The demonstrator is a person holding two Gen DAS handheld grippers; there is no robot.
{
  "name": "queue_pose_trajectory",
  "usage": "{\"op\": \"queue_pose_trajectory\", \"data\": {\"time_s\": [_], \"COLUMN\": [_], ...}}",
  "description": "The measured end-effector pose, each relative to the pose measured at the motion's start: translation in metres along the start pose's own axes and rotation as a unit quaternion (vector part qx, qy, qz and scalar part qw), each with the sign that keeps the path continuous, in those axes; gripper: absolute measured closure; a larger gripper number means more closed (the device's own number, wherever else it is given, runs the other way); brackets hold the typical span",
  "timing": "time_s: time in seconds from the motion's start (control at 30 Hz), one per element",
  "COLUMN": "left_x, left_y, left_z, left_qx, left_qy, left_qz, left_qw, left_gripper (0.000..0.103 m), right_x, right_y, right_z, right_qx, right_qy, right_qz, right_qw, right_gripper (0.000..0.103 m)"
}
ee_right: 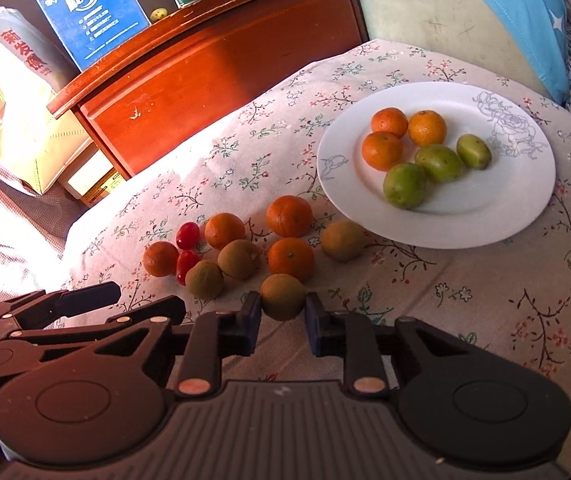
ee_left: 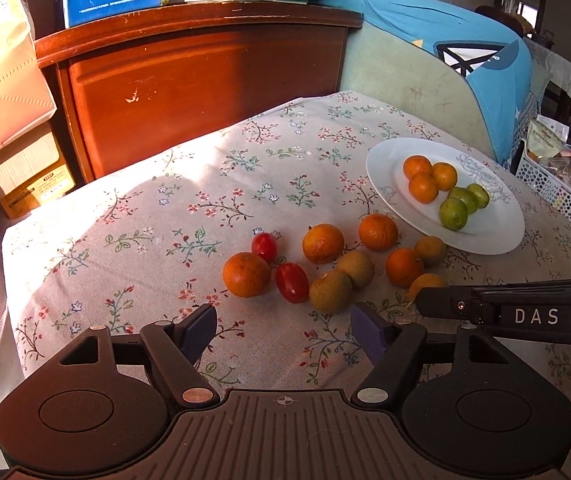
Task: Organize fruits
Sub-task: 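Grasp a brown round fruit with the right tool while the left tool grasps another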
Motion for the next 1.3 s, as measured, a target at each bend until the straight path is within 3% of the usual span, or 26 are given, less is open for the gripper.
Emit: {"op": "queue_pose_trajectory", "data": {"time_s": [0.17,0.23,0.3,0.67,0.77,1.3], "left_x": [0.005,0.007,0.009,0.009,0.008,0.005], "left_y": [0.001,0.003,0.005,0.019,0.021,0.028], "left_z": [-0.021,-0.028,-0.033,-0.043,-0.042,-0.041], "left_qx": [-0.015,-0.013,-0.004,0.012,0.018,0.017], "left_qy": [0.032,0.050,0.070,0.104,0.109,0.094], "left_qz": [-0.017,-0.024,-0.033,-0.033,-0.030,-0.016], "left_qw": [0.9992,0.9984,0.9970,0.9939,0.9934,0.9953], "left_gripper": [0.044,0.056,0.061,0.064,0.077,0.079], "right_x": [-0.003,-0.004,-0.004,-0.007,-0.008,-0.008], "right_y": [-0.011,-0.013,-0.013,-0.008,-0.005,-0.002], "right_z": [-0.014,-0.018,-0.019,-0.019,-0.020,-0.022], "right_qx": [-0.001,0.000,0.001,0.001,0.000,-0.001], "right_qy": [0.019,0.028,0.031,0.034,0.037,0.038], "right_qz": [-0.003,-0.002,-0.001,0.007,0.009,0.011], "right_qw": [1.000,1.000,1.000,0.999,0.999,0.999], "right_gripper": [0.080,0.080,0.080,0.080,0.080,0.079]}}
Point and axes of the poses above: each gripper's, at about its wrist camera, not at the fingertips, and y roughly the way its jaws point, z to its left, x to its top, the point moved 10 cm from there along y, roughly the way its jaws point, and after that the axes turned 14 degrees about z, right-handed, at the moved point
